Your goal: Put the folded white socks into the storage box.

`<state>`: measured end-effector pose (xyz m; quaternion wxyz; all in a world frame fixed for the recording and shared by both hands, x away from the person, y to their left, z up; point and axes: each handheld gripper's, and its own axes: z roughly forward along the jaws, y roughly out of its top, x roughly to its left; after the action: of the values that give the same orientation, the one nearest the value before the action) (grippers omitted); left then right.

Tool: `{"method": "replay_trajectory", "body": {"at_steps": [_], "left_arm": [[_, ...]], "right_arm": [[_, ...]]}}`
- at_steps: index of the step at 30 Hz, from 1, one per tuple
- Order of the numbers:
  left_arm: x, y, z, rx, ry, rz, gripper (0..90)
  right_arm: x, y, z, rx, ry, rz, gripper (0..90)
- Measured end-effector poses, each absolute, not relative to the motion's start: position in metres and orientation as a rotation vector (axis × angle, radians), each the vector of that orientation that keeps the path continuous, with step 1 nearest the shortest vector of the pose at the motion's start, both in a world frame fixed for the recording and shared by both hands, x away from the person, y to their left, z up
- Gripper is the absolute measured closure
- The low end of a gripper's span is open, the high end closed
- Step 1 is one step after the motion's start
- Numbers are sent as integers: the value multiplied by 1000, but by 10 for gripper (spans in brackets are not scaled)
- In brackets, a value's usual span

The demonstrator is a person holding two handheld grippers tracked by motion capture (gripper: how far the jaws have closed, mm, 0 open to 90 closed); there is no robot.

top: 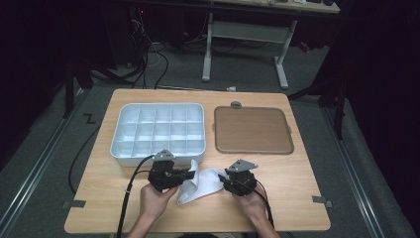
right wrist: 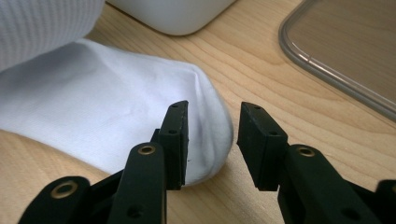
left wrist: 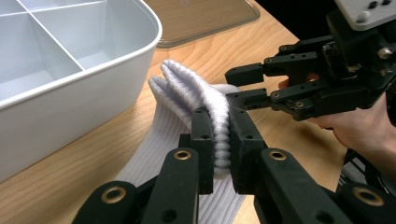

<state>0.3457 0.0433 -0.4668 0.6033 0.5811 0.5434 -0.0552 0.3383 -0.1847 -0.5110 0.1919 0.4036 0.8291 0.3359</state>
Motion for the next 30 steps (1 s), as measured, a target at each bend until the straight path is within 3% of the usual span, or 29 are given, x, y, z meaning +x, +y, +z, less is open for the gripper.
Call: {"method": "replay_trajectory", "body": {"at_steps": [3,6,10,30], "left_arm": [[346,41,-469,1358,1258,-128,824],[345,38,-471,1365,1259,-129,824],[344,35,-473,1378,1254,-130,824],[338,21,-486,1416,1245,-150,824]], "right_arm": [[341,-186,-516,1145,2337,942,675],[341,-187,-520,1149,2342,937,783],[336,-186,-521,1141,2345,938,821],[318,-170,-525,1147,2344,971,828]]}}
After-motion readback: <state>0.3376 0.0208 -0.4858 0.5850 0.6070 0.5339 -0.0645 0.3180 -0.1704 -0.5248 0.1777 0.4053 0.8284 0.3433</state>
